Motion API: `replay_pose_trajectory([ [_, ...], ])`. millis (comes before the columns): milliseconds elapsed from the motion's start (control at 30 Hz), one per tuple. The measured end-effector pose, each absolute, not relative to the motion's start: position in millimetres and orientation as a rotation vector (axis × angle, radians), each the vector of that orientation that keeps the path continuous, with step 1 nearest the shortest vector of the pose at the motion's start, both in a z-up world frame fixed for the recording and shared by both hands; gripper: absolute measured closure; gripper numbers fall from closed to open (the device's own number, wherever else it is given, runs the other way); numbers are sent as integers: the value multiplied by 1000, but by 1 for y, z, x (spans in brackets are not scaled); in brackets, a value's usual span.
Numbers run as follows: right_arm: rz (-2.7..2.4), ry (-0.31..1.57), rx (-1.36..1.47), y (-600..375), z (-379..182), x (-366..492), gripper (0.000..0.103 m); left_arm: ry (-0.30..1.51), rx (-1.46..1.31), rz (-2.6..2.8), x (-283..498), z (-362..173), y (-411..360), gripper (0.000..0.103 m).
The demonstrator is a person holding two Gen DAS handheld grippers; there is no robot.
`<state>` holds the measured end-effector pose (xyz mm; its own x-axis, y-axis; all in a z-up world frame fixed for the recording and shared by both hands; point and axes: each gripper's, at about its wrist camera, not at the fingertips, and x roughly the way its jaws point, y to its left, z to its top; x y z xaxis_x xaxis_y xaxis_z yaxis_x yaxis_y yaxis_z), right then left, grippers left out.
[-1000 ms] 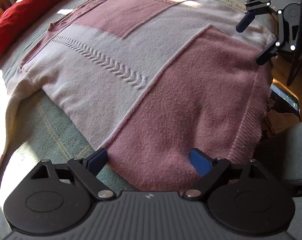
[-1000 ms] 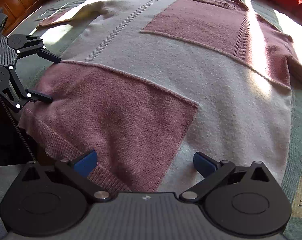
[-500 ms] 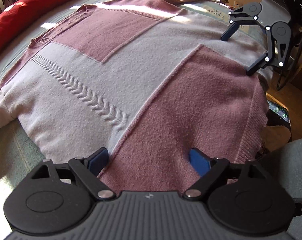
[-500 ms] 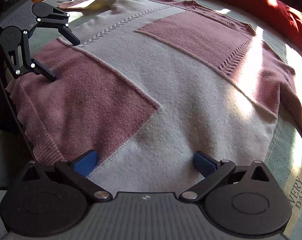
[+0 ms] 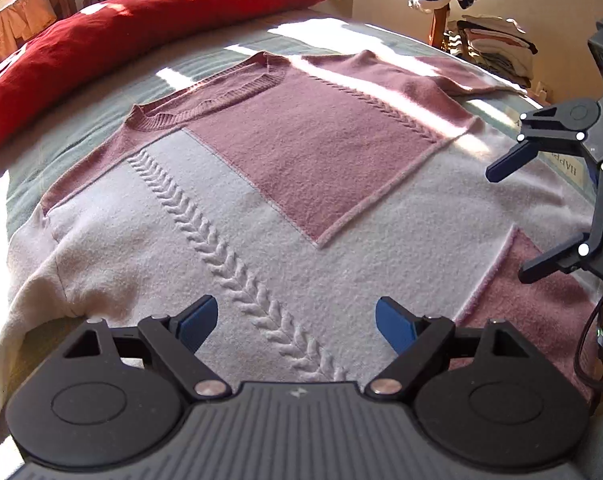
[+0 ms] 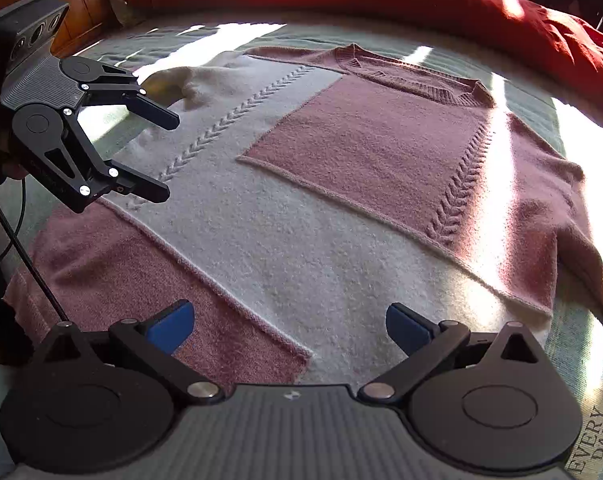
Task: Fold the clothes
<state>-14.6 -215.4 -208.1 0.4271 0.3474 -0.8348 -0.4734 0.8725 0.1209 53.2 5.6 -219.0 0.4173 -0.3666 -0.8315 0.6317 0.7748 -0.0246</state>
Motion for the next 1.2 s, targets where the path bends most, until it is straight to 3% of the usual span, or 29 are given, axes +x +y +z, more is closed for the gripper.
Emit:
replay_pose_trajectory([
  [267,452,1101,-138,-212,-224,-31,0,1058,211,-621,20,-218,54,17],
  [533,348,1102,-20,-193,-208,-3,0,852,15,-442,99,-167,109,17],
  [700,320,1058,-4,-167,-202,16,0,858,-18,-438,144,-184,123,18],
  [933,319,1058,-33,-140,-200,26,0,1020,130,-497,137,-234,126,18],
  [1200,275,1064,6,-134,-196,37,0,1006,-30,-414,133,-195,195,18],
])
